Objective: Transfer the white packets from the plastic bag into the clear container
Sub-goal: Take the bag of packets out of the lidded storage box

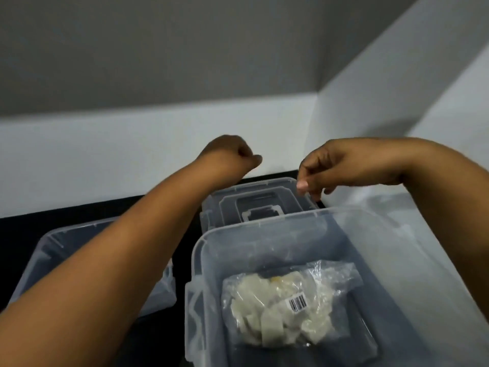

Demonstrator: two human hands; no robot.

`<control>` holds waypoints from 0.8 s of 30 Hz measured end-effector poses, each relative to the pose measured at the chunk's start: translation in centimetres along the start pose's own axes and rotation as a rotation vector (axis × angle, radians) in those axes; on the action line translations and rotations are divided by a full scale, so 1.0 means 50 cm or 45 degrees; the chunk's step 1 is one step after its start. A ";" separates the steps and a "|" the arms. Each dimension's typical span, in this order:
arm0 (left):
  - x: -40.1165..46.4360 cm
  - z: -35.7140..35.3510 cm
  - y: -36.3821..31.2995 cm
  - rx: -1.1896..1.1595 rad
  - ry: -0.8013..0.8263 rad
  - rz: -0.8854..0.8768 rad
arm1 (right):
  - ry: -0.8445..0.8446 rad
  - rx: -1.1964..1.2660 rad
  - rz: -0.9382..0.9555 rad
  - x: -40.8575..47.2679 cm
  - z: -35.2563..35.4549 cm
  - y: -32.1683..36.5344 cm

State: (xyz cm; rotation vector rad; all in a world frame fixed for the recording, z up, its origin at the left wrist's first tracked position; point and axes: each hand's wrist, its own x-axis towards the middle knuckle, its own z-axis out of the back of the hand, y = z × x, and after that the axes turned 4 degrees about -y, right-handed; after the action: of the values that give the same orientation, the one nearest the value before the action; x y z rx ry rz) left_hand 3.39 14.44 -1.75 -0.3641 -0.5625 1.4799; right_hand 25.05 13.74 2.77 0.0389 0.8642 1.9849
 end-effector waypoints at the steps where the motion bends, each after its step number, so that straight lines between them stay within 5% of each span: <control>1: -0.032 0.006 -0.018 -0.046 -0.021 -0.082 | 0.106 -0.007 0.004 -0.024 -0.019 0.004; 5: -0.147 -0.011 -0.035 -0.097 0.013 -0.352 | 0.361 -0.253 -0.037 -0.042 -0.126 -0.041; 11: -0.210 -0.069 0.015 0.222 -0.121 -0.480 | 0.282 -0.825 -0.128 -0.024 -0.280 -0.127; 17: -0.227 -0.095 0.049 0.506 -0.122 -0.235 | 0.260 -0.827 -0.181 -0.001 -0.332 -0.141; 24: -0.232 -0.119 0.077 0.308 -0.094 0.013 | 0.377 -0.853 -0.251 0.005 -0.348 -0.158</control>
State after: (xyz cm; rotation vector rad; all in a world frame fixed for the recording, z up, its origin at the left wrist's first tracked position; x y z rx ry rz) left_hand 3.55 3.84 -10.28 -0.1236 -0.4342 1.5564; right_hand 24.62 6.73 -14.98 -0.7097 0.3239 2.0228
